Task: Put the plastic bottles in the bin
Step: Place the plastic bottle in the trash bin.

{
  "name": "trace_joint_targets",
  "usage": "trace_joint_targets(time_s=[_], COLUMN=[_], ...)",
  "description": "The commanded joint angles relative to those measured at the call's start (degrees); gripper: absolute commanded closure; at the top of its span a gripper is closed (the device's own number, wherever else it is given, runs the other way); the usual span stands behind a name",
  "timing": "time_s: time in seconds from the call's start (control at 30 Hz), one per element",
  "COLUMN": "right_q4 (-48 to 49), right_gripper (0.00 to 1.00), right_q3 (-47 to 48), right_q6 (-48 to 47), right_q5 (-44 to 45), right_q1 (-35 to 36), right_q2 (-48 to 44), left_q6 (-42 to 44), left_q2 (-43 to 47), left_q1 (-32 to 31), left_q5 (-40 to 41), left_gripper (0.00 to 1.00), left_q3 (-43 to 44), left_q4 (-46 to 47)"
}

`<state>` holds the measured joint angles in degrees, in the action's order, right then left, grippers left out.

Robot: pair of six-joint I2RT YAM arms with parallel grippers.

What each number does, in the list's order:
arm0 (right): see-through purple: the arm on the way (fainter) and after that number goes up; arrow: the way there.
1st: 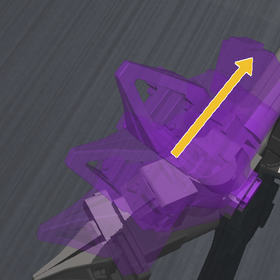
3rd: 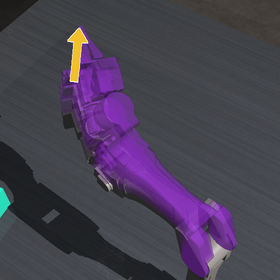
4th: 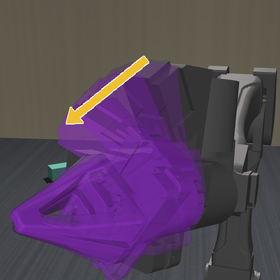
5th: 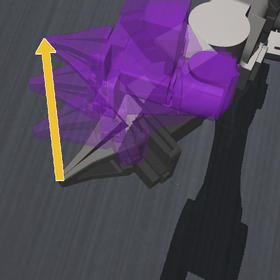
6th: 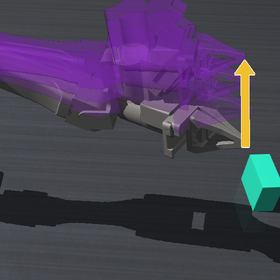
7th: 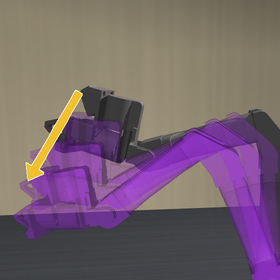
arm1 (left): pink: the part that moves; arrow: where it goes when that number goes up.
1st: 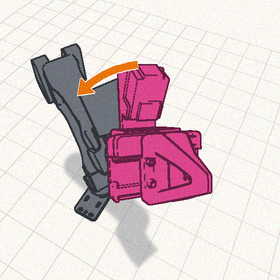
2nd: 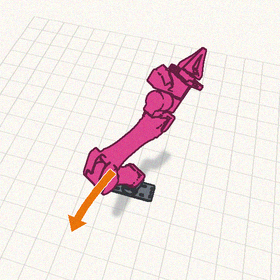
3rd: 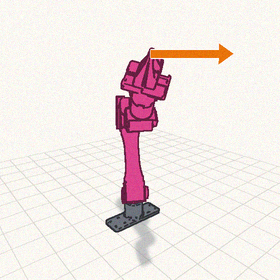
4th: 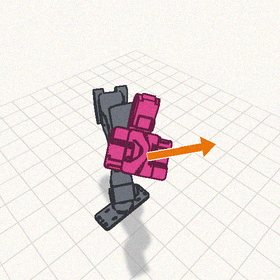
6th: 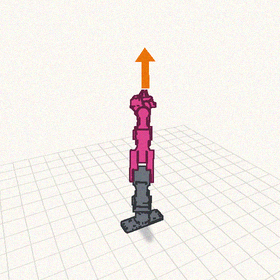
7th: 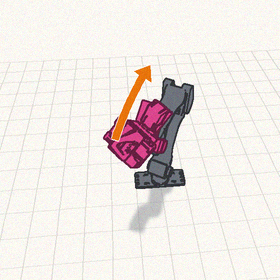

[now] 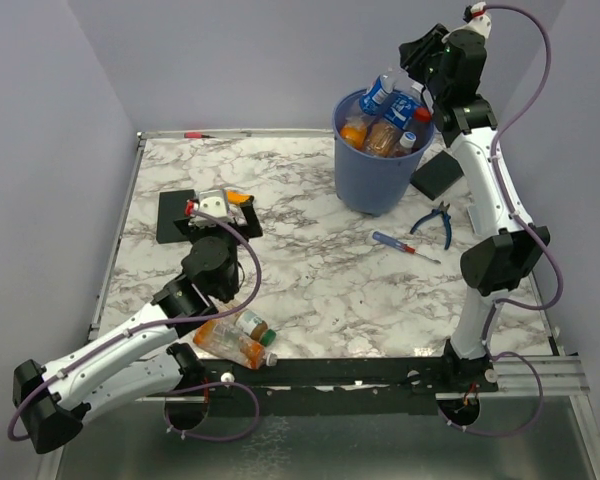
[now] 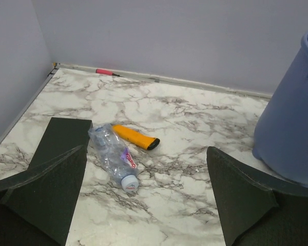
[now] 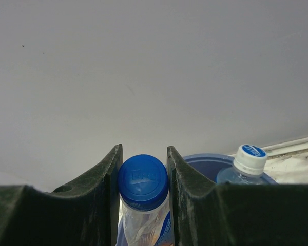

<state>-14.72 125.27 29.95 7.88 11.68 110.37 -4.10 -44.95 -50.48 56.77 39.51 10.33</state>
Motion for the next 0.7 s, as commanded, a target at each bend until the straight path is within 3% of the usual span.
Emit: trace_joint_targets(time_s=[0.0,0.07,0.13,0.17,0.23,0.47,0.67], right_q4=[-5.8,-6.2,-6.7,-6.7,-7.1,-9.4,-10.4], right_gripper=[0.99,0.86,0.58,0.48,0.37,0.35,0.24], right_q3=[-0.4,-1.3,-1.9,-2.4,-2.5,0.1,-1.4], right_q6=[1.2,0.4,0.0,-0.3,-0.5,-3.2,-3.7], right_q5=[-4.9,-5.6,-5.9,-5.7,-5.0,-3.8,-1.5], right_q1=[0.2,0.2,0.2,0.2,0.2,0.2,0.2], right_q2=[1.9,1.8,1.5,1.0,0.3,-1.6,-6.0], left_q6=[-2.5,-2.6,-3.3,-4.0,-5.7,-8.1,-11.7], left_q2=[-4.4,-5.7,-7.0,-7.6,-8.8,-12.8,-15.2], left_q1=[0.5,0.8,1.3,1.6,2.7,5.0,8.9], left_q5=[0.8,0.5,0.2,0.1,-0.7,-2.3,-5.4], left_gripper=[0.01,0.01,0.01,0.01,0.01,0.01,0.01], left_q3=[0.8,1.2,1.6,1.9,2.7,6.0,7.7], left_q4=[-0.5,-0.2,0.0,-0.2,-0.8,-3.4,-6.0])
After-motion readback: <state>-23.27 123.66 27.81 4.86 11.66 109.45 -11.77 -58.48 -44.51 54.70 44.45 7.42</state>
